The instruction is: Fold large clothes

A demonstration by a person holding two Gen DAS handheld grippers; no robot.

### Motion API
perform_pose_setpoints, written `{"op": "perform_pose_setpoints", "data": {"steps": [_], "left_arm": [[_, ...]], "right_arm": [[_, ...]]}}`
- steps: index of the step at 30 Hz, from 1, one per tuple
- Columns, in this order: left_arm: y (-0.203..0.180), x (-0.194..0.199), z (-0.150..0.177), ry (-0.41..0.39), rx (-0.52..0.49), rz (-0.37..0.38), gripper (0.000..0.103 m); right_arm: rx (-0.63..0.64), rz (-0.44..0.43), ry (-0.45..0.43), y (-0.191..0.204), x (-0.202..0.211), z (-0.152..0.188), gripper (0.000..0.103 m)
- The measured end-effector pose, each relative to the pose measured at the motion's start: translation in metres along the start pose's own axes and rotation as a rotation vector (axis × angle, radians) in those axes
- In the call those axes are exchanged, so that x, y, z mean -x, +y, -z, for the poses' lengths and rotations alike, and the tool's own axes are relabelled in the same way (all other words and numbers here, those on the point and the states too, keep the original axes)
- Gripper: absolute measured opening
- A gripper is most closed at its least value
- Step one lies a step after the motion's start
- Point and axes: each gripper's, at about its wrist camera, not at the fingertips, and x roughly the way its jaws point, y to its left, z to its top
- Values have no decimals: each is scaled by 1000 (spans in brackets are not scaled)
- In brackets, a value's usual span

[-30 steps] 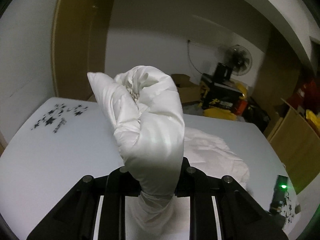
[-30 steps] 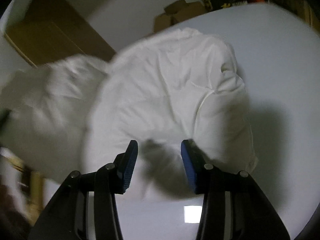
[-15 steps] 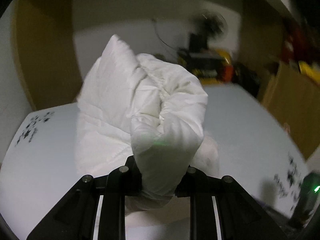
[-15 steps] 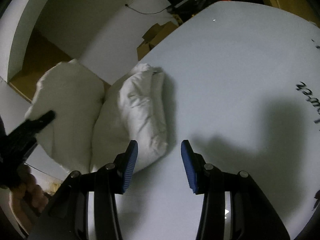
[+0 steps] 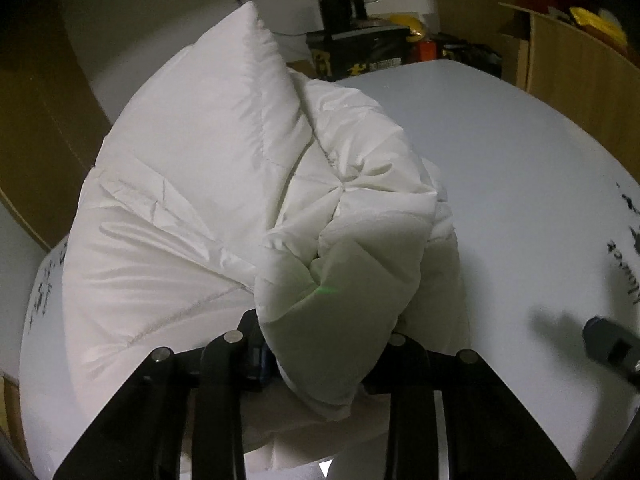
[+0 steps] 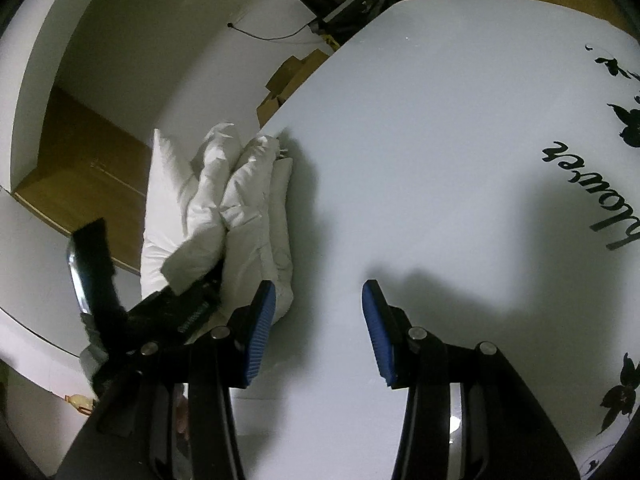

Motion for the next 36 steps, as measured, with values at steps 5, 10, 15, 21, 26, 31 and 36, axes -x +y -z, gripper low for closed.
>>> {"op": "perform_pose_setpoints", "data": {"steps": [5, 10, 15, 21, 26, 31, 36], "left_arm": [[10, 39, 18, -58, -11, 158, 84], [34, 95, 55, -121, -33, 363, 103], [85, 122, 78, -124, 27, 413, 103], [155, 133, 104, -133, 231, 399, 103], [196, 127, 126, -122, 352, 407, 103], [218, 119, 133, -108, 411, 419, 103], [223, 115, 132, -88, 433, 456, 103]], "right_arm": [[31, 11, -56, 22, 21, -2, 82], [54, 8, -97, 48, 33, -27, 82], [240, -56, -37, 121, 12, -56, 83], [344, -112, 227, 191, -89, -79, 83], [330, 18, 335, 179, -149, -77, 83], [413, -55, 422, 180, -135, -52, 82], [450, 17, 420, 181, -147, -49, 70]]}}
